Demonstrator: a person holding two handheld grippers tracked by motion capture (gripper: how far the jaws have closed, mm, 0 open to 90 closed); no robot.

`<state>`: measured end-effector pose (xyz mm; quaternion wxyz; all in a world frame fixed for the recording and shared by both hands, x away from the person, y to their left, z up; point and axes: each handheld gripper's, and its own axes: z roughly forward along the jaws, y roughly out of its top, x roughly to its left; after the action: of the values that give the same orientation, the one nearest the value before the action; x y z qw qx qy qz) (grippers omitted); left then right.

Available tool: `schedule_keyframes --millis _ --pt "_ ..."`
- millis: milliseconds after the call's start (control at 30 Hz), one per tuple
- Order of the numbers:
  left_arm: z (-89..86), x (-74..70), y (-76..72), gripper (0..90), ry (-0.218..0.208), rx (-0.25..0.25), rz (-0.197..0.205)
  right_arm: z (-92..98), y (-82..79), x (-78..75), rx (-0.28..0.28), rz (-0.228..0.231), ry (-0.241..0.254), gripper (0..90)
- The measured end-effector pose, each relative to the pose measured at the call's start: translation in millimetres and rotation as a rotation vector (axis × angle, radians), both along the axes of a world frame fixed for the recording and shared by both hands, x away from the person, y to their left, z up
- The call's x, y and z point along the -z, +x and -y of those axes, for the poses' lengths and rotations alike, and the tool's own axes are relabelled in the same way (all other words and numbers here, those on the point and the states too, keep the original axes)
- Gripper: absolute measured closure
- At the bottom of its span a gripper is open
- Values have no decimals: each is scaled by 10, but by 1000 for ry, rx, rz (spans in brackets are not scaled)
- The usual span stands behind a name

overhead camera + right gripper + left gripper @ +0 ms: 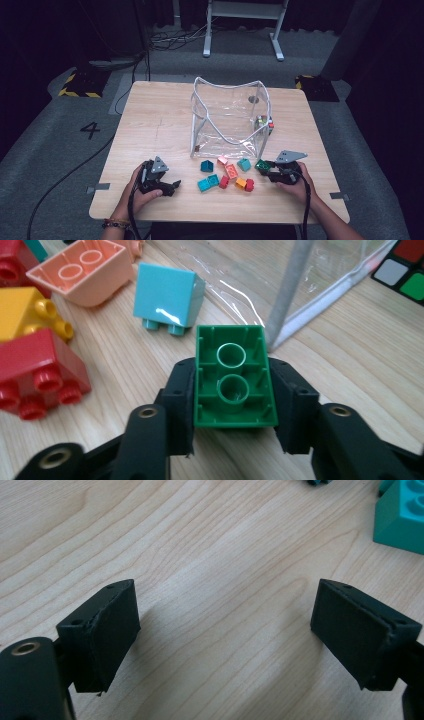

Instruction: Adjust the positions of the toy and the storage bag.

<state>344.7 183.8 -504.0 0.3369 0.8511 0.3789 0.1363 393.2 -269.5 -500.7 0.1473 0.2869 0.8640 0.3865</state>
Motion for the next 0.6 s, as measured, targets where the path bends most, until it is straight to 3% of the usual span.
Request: schedule_keyframes --millis 167,200,433,600 --pt "1 1 0 118 -1 -1 -1 156 5 4 -12 -9 12 589" --pt "1 1 0 118 -1 -1 -1 246 9 4 -37 -2 6 590" --pt "-2 3 9 115 -2 9 -1 510 98 15 21 -2 24 591" --pt "-17 5 57 93 2 41 -8 531 125 18 32 -1 31 592"
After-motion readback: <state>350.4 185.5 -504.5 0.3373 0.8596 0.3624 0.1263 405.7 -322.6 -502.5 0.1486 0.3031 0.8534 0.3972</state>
